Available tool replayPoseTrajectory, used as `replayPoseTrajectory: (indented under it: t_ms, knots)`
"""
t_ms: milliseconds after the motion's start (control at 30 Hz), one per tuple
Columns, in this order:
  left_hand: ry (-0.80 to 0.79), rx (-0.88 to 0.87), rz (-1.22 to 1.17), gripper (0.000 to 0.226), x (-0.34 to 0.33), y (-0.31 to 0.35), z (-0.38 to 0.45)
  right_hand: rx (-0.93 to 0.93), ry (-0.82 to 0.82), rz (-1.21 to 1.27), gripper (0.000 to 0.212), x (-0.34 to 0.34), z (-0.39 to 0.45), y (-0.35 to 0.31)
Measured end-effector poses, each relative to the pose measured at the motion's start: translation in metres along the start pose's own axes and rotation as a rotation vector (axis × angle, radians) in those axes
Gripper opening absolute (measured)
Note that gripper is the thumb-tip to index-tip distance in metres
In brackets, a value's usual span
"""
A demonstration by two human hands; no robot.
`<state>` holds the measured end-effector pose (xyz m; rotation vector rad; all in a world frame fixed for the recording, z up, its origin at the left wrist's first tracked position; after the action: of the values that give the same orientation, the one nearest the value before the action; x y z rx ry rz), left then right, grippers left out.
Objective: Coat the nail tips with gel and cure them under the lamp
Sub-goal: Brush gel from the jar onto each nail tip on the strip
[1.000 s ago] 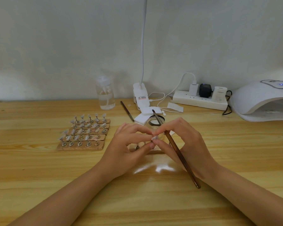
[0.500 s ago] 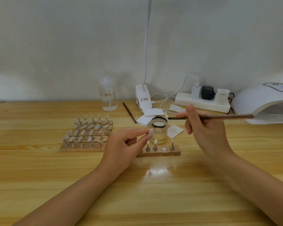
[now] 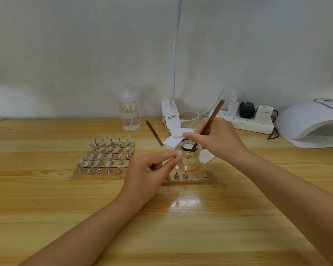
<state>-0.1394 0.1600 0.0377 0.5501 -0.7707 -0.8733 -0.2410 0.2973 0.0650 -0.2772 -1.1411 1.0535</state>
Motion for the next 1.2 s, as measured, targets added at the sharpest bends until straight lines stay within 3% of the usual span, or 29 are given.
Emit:
replayPoseTrajectory:
  t_ms: [167, 600, 1200]
  knots:
    - [0.003, 0.011, -0.002, 0.020, 0.001, 0.000, 0.000, 0.010, -0.034, -0.062, 0.032, -0.006, 0.000, -0.001]
    - [0.017, 0.038, -0.013, 0.021, 0.002, -0.001, 0.000, -0.220, 0.164, 0.272, 0.035, 0.031, -0.004, 0.024]
    - [0.006, 0.102, -0.017, 0.022, 0.003, -0.006, 0.001, -0.253, 0.199, 0.303, 0.028, 0.045, -0.004, 0.031]
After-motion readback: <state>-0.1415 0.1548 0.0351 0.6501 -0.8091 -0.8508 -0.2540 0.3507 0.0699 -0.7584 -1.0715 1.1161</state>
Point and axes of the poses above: each hand's wrist, its own z-axis towards the middle knuckle, its own x-axis out of the back of the hand, y = z × x, the point moved 8 cm from there along z, towards the middle knuckle, and after that the axes turned 4 degrees about z, right-handed, at the moved point
